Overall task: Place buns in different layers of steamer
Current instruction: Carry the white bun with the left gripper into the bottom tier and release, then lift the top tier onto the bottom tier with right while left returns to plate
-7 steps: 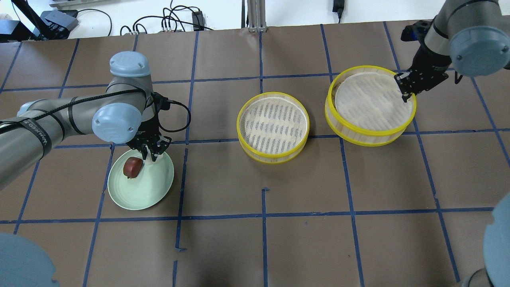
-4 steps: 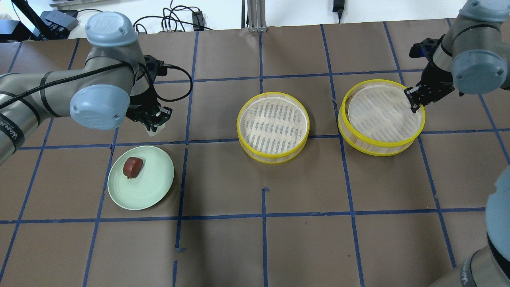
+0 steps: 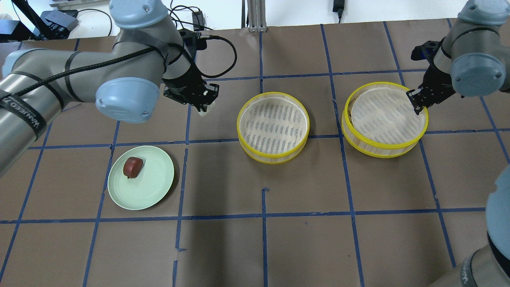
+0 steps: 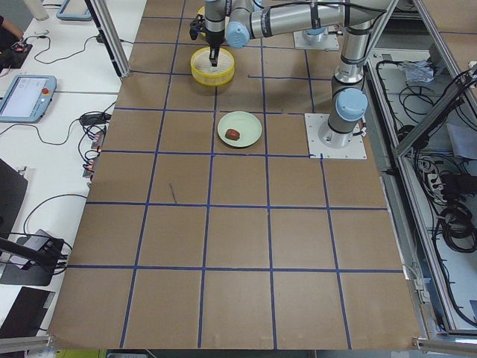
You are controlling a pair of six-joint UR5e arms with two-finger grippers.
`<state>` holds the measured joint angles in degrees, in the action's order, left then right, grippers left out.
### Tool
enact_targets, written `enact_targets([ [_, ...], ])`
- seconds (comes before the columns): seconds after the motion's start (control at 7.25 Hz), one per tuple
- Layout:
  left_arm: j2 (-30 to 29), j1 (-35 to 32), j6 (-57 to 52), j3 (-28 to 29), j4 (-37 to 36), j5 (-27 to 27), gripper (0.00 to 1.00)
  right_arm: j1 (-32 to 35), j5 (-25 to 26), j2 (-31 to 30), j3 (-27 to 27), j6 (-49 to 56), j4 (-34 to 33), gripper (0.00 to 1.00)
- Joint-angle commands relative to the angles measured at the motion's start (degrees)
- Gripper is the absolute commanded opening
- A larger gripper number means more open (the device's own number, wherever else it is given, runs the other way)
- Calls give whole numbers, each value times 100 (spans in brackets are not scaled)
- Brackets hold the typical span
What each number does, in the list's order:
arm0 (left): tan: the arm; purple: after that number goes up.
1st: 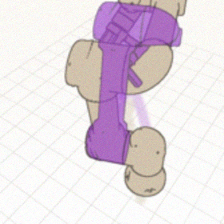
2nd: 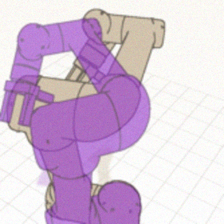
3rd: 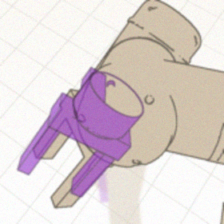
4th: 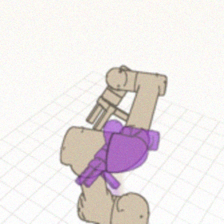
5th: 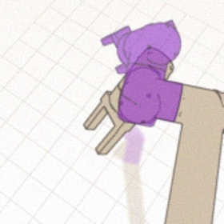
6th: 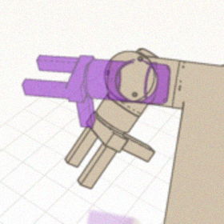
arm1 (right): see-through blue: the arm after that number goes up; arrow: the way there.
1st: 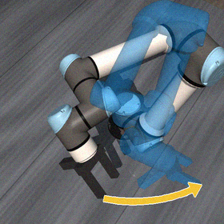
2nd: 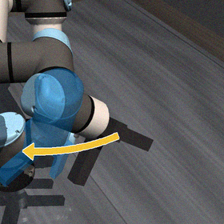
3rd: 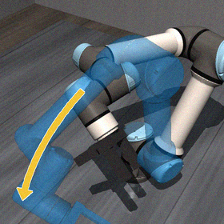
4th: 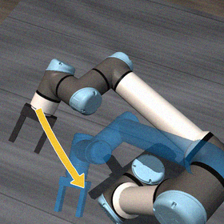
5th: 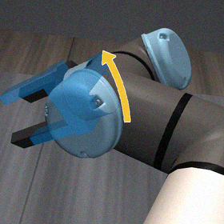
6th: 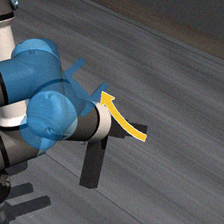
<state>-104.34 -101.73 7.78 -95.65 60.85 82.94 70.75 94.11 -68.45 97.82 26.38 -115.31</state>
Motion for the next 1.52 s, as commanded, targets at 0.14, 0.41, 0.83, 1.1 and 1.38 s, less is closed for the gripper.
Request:
enact_targets([
  [0.14,-1016,-714,1092,29,-1721,-147,12,9,-33,-63,0,-220,53,9],
  [0.41,-1054,-830,1103,29,-1743,-129,88,61,-33,-133,0,-291,79,9],
  [0.83,-704,-709,293,-199,-1473,359,100,517,-33,-554,-44,-1169,404,10],
  [1.1,14,106,-503,-549,-178,653,100,1121,-94,-686,-88,-2270,518,11],
  [1.38,753,993,-1441,-1425,444,688,100,2070,-112,-696,-202,-3912,510,11],
])
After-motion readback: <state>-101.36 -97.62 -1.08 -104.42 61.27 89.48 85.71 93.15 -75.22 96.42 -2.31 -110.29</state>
